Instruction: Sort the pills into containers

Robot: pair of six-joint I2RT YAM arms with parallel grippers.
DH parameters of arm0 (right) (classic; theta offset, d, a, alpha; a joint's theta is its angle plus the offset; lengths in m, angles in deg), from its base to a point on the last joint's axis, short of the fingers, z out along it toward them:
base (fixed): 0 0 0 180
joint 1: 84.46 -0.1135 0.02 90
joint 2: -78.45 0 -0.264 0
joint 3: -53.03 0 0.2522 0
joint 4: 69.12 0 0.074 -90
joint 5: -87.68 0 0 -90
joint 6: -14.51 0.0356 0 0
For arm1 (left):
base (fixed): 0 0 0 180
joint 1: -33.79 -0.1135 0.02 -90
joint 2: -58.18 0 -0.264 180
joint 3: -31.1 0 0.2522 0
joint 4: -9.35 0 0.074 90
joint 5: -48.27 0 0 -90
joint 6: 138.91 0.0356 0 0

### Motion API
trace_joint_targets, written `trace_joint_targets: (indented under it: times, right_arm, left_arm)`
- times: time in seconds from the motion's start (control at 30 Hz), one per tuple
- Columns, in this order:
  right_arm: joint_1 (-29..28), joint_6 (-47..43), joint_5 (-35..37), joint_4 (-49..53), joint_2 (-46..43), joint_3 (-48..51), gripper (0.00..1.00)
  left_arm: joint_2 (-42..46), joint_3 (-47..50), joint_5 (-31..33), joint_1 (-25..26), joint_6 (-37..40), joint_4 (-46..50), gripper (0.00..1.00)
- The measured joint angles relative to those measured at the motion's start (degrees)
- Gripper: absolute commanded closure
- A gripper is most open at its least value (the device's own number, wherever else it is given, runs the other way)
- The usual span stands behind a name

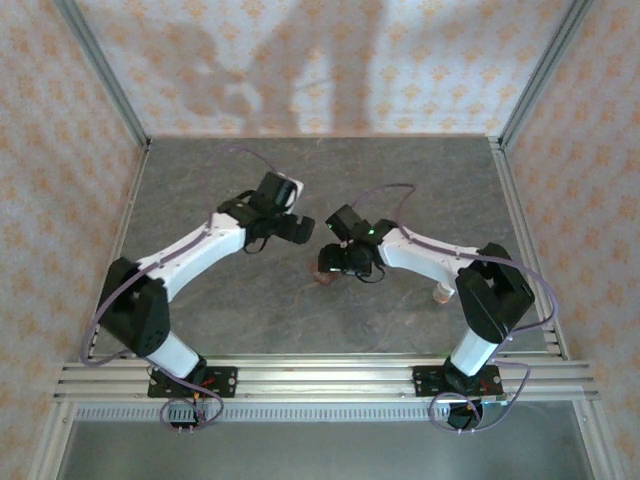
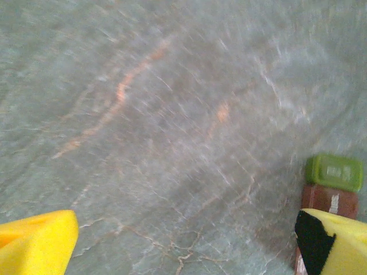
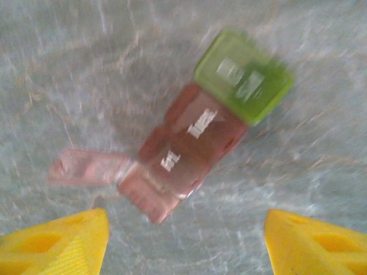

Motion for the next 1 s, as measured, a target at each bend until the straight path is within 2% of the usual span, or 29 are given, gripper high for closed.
trace_joint_targets:
  times: [0.13,0.3,0.6,1.0]
  right_arm:
    - [-2.3,2.6,-1.1,-2.6,1.7,0.9,0.28]
    - [-3.1,4.2,-1.6,-5.0,5.2,0.4,0.29]
    - [-3.3,5.0,-2.7,-6.2,9.7,-3.7,0.29]
    - [-3.3,5.0,-3.0,-6.4,13.4,-9.0,0.30]
  left_arm:
    - [6.5,3.2,-0.3,-3.8,-4.0,-1.8,0.00]
    - [11.1,6.8,-0.6,-5.1,-7.0,-2.3,0.00]
    - [15.6,10.6,-1.5,-5.9,-9.6,-2.5,0.00]
    - [16.8,12.0,-3.0,-6.3,-11.3,-2.9,0.00]
